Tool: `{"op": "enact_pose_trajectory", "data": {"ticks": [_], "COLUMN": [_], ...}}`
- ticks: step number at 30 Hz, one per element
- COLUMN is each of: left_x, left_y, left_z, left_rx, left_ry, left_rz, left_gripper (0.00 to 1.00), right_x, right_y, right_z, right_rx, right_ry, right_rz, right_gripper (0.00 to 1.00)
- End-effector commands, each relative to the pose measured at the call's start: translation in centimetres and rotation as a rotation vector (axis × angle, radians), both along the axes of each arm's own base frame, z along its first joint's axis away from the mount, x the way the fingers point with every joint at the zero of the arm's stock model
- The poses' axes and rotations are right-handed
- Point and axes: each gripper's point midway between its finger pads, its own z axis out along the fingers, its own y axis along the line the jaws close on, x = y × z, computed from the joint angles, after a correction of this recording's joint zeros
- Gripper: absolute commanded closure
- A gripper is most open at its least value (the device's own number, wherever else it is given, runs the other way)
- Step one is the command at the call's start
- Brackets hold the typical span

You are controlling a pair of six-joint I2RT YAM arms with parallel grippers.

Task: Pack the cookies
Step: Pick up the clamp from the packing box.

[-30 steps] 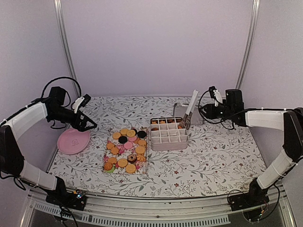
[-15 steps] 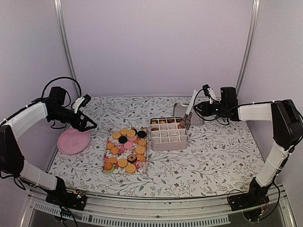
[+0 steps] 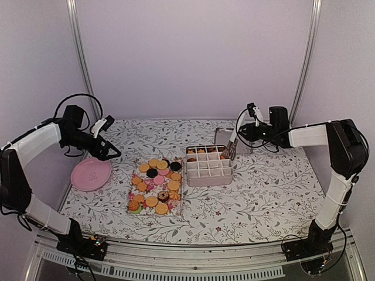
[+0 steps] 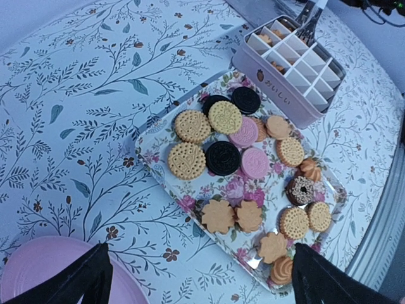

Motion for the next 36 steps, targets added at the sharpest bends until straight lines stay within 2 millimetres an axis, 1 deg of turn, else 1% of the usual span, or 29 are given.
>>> {"op": "enact_pose_trajectory", "data": {"ticks": [1,3,5,8,10,13,15,17,19,22,26,29,33,35,36], "left_x": [0.4,0.4,0.4,0.3,0.3,0.2,0.1,0.1,0.0,-0.1,-0.6,-0.7,-0.8,-0.9,-1.0], "left_y": [-0.5,-0.5,-0.6,-0.7,-0.7,-0.8,-0.8,-0.9,-1.1,-1.1,-1.0,-1.1,-1.3,-1.4,-1.5], "left_z": [0.4,0.3,0.3,0.2,0.2,0.4,0.4,0.4,0.5,0.6,0.5,0.7,1.1,1.3,1.5], "left_rx": [0.008,0.01,0.011,0.008,0.008,0.006,0.003,-0.001,-0.007,-0.008,0.0,-0.007,-0.021,-0.027,-0.031], "left_ry": [-0.004,-0.001,0.0,0.005,0.004,-0.005,-0.007,-0.008,-0.008,-0.014,-0.027,-0.033,-0.036,-0.041,-0.041], "left_rz": [-0.015,-0.015,-0.017,-0.02,-0.021,-0.028,-0.031,-0.035,-0.039,-0.043,-0.046,-0.049,-0.05,-0.056,-0.058], "left_gripper": [0.01,0.01,0.01,0.01,0.01,0.01,0.01,0.01,0.01,0.01,0.01,0.01,0.01,0.01,0.01], "right_x": [0.7,0.5,0.1,-0.8,-1.6,-3.5,-4.2,-4.6,-4.3,-4.3,-4.8,-5.1,-5.6,-6.1,-6.7], "right_y": [1.6,2.6,3.5,4.2,4.7,5.6,5.7,5.5,4.9,4.1,4.4,4.5,4.5,4.6,5.0], "right_z": [0.8,1.0,1.4,1.7,1.9,2.1,2.3,2.8,3.8,6.4,8.6,9.6,11.0,12.5,13.6], "right_rx": [0.001,-0.016,-0.028,-0.039,-0.041,-0.036,-0.049,-0.065,-0.083,-0.075,-0.082,-0.085,-0.136,-0.154,-0.147], "right_ry": [-0.06,-0.077,-0.092,-0.105,-0.106,-0.1,-0.107,-0.124,-0.15,-0.21,-0.275,-0.282,-0.315,-0.348,-0.369], "right_rz": [0.025,0.035,0.05,0.059,0.072,0.1,0.085,0.057,0.004,-0.047,-0.036,-0.041,-0.095,-0.124,-0.125], "right_gripper": [0.78,0.82,0.89,0.95,0.98,1.0,1.0,1.0,1.0,1.0,1.0,1.0,1.0,1.0,1.0]}}
